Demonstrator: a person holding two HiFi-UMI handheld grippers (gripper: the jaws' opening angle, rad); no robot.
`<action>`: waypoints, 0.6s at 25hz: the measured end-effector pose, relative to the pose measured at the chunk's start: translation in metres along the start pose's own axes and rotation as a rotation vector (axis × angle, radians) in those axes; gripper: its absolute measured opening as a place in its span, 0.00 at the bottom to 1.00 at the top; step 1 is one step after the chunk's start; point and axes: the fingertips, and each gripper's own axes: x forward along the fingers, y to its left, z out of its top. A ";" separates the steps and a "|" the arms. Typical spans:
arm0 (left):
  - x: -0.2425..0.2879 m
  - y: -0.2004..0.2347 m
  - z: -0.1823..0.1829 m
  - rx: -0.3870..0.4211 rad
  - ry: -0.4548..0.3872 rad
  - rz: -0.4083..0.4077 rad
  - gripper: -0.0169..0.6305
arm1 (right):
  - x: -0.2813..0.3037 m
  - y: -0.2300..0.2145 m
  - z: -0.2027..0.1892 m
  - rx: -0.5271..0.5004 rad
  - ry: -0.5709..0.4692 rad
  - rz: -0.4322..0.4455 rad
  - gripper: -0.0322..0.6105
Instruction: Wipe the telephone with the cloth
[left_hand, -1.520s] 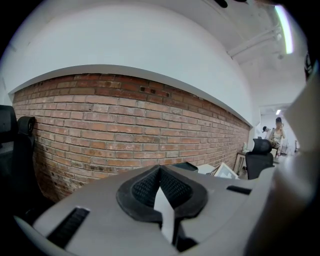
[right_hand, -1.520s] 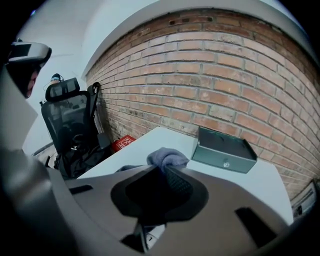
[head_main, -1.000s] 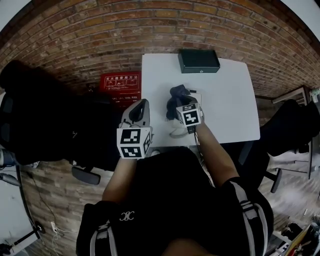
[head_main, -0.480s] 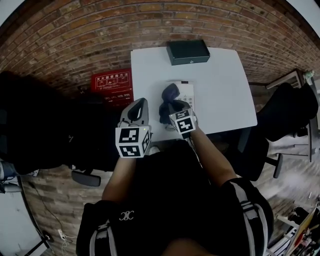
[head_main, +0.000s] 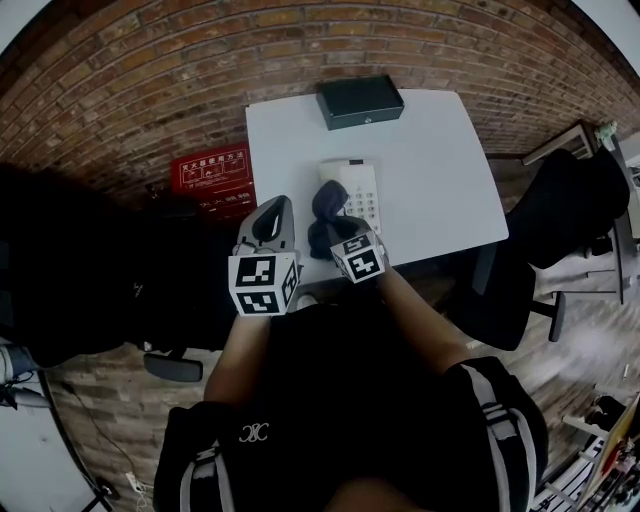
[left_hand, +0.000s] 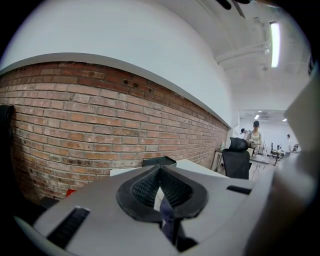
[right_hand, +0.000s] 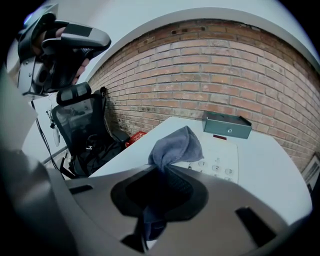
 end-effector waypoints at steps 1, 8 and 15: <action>0.001 -0.001 0.000 -0.001 0.000 -0.004 0.01 | -0.001 -0.002 -0.002 0.011 0.002 0.005 0.09; 0.005 -0.008 0.003 0.008 -0.004 -0.030 0.01 | -0.008 -0.018 -0.020 0.066 0.027 0.002 0.09; 0.008 -0.012 -0.003 -0.029 0.017 -0.066 0.01 | -0.013 -0.037 -0.047 0.126 0.078 -0.056 0.09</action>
